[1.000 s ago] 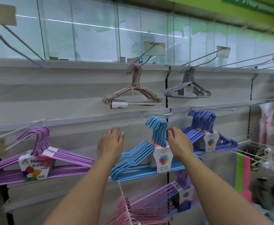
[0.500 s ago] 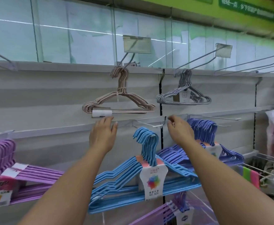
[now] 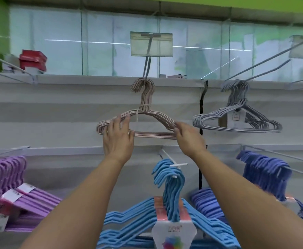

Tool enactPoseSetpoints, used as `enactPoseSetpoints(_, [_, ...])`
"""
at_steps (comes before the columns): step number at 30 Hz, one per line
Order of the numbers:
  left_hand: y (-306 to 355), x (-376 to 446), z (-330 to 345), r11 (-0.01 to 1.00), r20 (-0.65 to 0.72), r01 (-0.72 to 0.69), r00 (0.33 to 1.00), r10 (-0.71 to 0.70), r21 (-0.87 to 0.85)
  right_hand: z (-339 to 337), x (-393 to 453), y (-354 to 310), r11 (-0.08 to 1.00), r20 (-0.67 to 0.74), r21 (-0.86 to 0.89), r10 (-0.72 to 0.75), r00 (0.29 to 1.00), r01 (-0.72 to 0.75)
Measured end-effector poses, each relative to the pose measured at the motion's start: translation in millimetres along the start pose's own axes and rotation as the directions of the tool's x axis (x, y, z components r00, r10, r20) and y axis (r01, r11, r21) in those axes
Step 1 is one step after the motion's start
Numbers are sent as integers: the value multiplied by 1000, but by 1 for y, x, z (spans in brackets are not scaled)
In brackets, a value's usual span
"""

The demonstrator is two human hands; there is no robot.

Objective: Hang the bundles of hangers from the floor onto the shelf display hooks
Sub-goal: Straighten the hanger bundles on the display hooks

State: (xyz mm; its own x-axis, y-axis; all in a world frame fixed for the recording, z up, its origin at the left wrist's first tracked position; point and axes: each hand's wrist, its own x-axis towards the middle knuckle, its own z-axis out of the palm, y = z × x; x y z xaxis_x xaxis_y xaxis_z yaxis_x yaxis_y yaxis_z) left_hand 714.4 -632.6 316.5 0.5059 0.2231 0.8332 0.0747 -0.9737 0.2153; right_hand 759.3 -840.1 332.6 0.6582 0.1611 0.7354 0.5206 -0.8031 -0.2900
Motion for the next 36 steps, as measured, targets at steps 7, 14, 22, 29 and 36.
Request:
enactPoseSetpoints(7, [3, 35, 16, 998, 19, 41, 999, -41, 42, 23, 35, 0, 1000, 15, -3, -7, 1000, 7])
enactPoseSetpoints(14, [5, 54, 28, 996, -14, 94, 995, -94, 2, 39, 58, 8, 996, 17, -46, 83, 996, -83])
enactPoseSetpoints(22, [7, 63, 44, 988, -92, 150, 984, -152, -24, 52, 71, 10, 987, -84, -124, 94, 992, -104])
enactPoseSetpoints(29, [4, 68, 54, 983, -77, 149, 985, -157, -104, 56, 73, 11, 990, -135, -42, 130, 982, -137])
enactPoseSetpoints(36, [0, 61, 60, 987, -122, 88, 987, -105, -137, 64, 68, 12, 997, -220, 17, 83, 972, -82])
